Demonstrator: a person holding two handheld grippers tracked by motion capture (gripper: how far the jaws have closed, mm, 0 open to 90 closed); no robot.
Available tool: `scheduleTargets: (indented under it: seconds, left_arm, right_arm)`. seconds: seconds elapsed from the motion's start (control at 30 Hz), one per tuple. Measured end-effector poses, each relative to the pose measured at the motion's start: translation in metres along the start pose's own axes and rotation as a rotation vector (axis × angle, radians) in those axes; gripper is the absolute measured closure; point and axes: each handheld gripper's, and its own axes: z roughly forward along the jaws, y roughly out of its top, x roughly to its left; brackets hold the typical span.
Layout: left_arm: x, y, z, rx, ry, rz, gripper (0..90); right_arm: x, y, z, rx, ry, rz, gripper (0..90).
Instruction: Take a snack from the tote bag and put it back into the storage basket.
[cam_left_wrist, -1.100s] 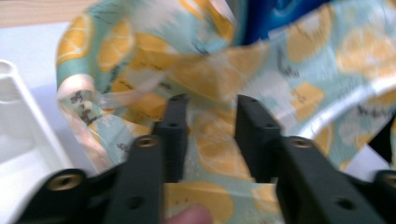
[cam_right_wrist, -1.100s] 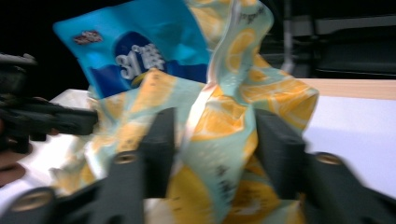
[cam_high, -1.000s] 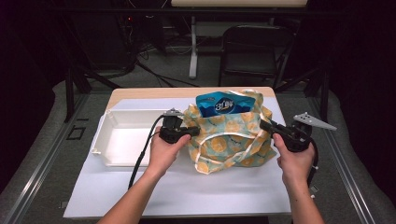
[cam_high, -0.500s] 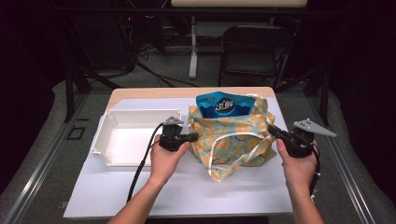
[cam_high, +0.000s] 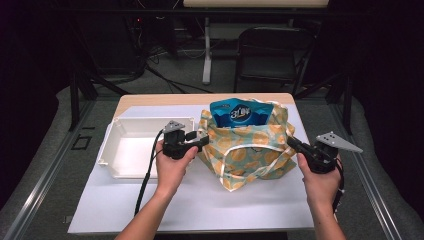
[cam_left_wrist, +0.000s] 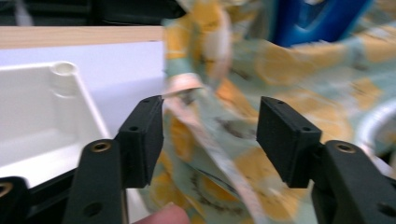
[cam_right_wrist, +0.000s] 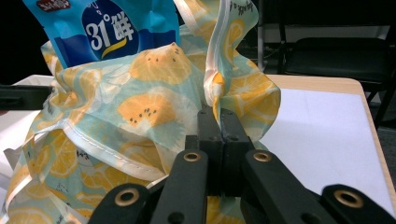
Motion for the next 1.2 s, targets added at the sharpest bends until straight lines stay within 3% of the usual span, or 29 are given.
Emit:
scheduleTargets:
  seconds: [0.1, 0.13, 0.2, 0.3, 0.33, 0.4, 0.53, 0.6, 0.67, 0.87, 0.97, 1.13, 1.2]
  left_arm:
    - [0.004, 0.005, 0.002, -0.02, 0.028, -0.022, 37.1]
    - [0.005, 0.006, 0.002, -0.034, 0.027, -0.028, 36.3]
    - [0.006, 0.008, 0.007, -0.012, -0.006, -0.025, 40.2]
    - [0.004, 0.009, 0.011, 0.039, -0.102, -0.004, 74.2]
    - [0.003, 0.01, 0.011, 0.058, -0.109, 0.005, 82.8]
    - [0.002, 0.009, 0.012, 0.105, -0.1, 0.016, 88.9]
    - [0.0, 0.004, 0.015, 0.193, -0.144, -0.007, 89.3]
    - [-0.004, 0.003, 0.012, 0.198, -0.174, 0.018, 89.2]
    - [-0.006, 0.003, 0.011, 0.2, -0.177, 0.035, 89.2]
    - [-0.007, -0.004, 0.013, 0.236, -0.201, 0.044, 89.3]
    - [-0.007, -0.004, 0.011, 0.226, -0.268, -0.002, 89.3]
    - [-0.007, -0.007, 0.012, 0.254, -0.284, 0.019, 89.2]
    - [-0.007, -0.009, 0.011, 0.263, -0.255, 0.039, 89.2]
  right_arm:
    - [-0.001, 0.0, -0.003, -0.007, -0.002, 0.007, 89.6]
    - [-0.002, 0.0, -0.004, -0.014, -0.003, 0.009, 89.6]
    - [-0.003, 0.0, -0.005, -0.022, 0.0, 0.008, 89.7]
    - [-0.003, 0.001, -0.005, -0.019, 0.011, 0.007, 89.7]
    - [-0.002, 0.001, -0.005, -0.019, 0.012, 0.005, 89.7]
    - [-0.002, 0.0, -0.006, -0.024, 0.01, 0.006, 89.8]
    - [-0.005, -0.003, -0.007, -0.01, -0.003, 0.015, 90.0]
    - [-0.006, -0.005, -0.01, -0.003, -0.013, 0.017, 90.0]
    - [-0.007, -0.009, -0.014, 0.015, -0.022, 0.006, 90.0]
    - [-0.009, -0.026, -0.013, 0.056, -0.014, 0.019, 90.0]
    - [-0.007, -0.028, -0.013, 0.05, 0.001, 0.026, 90.0]
    - [-0.002, -0.034, -0.014, 0.062, 0.023, 0.01, 90.0]
    - [-0.004, -0.037, -0.012, 0.069, 0.03, 0.008, 90.0]
